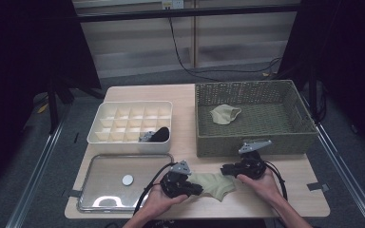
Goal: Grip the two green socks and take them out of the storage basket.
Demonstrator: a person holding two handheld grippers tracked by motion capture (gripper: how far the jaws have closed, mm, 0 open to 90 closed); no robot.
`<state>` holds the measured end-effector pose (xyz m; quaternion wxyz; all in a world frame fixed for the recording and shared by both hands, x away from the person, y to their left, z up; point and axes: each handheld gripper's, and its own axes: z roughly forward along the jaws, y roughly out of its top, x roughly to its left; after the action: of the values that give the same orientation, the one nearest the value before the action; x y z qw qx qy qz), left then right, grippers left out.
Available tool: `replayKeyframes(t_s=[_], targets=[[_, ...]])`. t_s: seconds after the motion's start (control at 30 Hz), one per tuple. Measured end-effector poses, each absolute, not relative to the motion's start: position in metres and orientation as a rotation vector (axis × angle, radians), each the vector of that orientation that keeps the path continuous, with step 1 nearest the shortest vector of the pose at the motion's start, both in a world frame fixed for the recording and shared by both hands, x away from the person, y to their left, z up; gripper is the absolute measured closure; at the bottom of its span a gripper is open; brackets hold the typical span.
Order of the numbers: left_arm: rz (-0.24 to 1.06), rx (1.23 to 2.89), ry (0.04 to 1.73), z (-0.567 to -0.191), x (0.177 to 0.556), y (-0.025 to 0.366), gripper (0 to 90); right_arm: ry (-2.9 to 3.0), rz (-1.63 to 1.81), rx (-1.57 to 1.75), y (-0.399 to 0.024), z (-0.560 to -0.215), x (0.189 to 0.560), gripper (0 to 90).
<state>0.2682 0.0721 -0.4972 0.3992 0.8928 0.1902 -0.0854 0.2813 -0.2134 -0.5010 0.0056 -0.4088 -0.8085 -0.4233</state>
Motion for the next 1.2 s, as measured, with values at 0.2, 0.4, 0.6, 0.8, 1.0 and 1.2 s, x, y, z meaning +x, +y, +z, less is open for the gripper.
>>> replayKeyframes(t_s=[0.2, 0.4, 0.6, 0.8, 1.0, 1.2], targets=[[-0.219, 2.265, 0.485, -0.5, 0.268, 0.07, 83.3, -2.583, -1.277, -1.261, -0.213, -0.503, 0.275, 69.3], [-0.213, 2.256, 0.48, -0.501, 0.267, 0.071, 83.3, -2.653, -1.267, -1.221, -0.209, -0.504, 0.272, 84.9], [-0.22, 2.253, 0.491, -0.501, 0.267, 0.071, 83.2, -2.618, -1.264, -1.245, -0.209, -0.504, 0.273, 89.5], [-0.22, 2.248, 0.484, -0.501, 0.267, 0.071, 83.0, -2.513, -1.306, -1.288, -0.213, -0.505, 0.279, 89.9], [-0.217, 2.224, 0.479, -0.495, 0.267, 0.072, 82.8, -2.448, -1.408, -1.281, -0.218, -0.495, 0.281, 90.0], [-0.254, 2.199, 0.461, -0.492, 0.27, 0.064, 86.8, -2.412, -1.467, -1.273, -0.218, -0.486, 0.281, 90.0]])
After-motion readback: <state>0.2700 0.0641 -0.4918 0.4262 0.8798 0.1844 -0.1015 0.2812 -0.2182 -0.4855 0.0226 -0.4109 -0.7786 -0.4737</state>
